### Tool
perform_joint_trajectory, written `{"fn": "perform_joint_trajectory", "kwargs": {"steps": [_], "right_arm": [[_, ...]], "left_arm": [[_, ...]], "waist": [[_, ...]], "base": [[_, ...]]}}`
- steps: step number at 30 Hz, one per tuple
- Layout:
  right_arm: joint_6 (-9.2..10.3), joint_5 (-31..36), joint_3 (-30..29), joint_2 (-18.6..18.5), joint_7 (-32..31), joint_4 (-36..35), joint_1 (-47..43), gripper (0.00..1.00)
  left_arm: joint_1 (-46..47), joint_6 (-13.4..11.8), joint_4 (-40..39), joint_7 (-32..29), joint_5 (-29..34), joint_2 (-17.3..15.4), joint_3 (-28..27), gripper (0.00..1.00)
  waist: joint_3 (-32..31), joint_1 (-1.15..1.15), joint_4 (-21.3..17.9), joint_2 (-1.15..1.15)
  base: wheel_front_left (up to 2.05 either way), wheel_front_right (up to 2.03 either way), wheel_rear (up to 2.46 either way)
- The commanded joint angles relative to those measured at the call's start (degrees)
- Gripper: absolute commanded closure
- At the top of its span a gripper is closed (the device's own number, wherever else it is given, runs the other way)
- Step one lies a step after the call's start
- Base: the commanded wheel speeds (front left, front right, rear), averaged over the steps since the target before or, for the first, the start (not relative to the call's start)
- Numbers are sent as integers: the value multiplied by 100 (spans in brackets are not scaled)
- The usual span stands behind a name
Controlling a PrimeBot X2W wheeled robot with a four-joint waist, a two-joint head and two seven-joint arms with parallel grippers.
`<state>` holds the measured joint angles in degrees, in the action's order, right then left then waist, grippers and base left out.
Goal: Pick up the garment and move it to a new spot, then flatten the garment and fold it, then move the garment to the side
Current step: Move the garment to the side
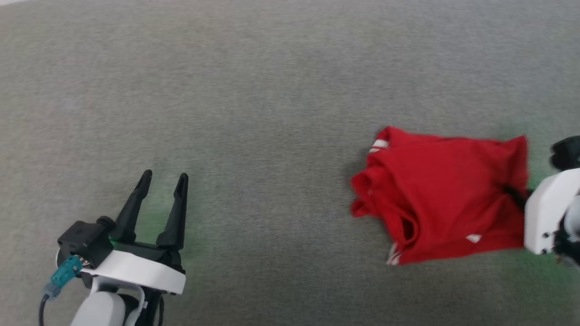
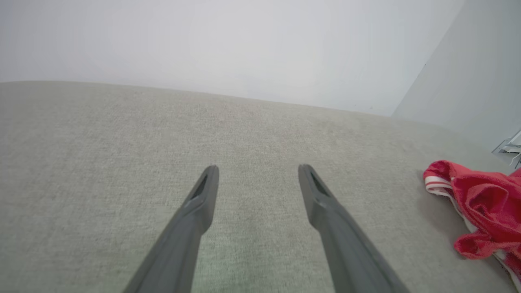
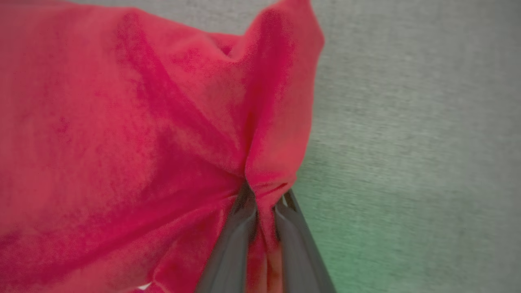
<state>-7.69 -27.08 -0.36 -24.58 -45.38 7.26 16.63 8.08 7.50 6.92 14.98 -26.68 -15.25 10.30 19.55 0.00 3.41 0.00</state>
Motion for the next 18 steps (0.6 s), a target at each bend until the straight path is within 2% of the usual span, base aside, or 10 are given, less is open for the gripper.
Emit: {"fn": "perform_joint_trajectory", "kwargs": {"steps": [1,9,14,18], "right_arm": [[38,94,-196,-82,154,103,24,100],[34,268,-1272,-245,765,202,138,100],[28,563,-2210,-446,1221,646,465,100],[28,985,-2689,-588,1604,1047,884,100]], "left_arm": [[130,-4,-29,27,57,-80,3,0],[524,-4,-284,27,68,-344,137,0],[1078,-4,-428,27,71,-527,467,0],[1590,-4,-536,26,21,-651,643,0]], "waist": [[14,0,-162,0],[327,0,-596,0],[632,0,-767,0],[921,0,-802,0]], "base": [[0,0,0],[0,0,0],[0,0,0],[0,0,0]]}}
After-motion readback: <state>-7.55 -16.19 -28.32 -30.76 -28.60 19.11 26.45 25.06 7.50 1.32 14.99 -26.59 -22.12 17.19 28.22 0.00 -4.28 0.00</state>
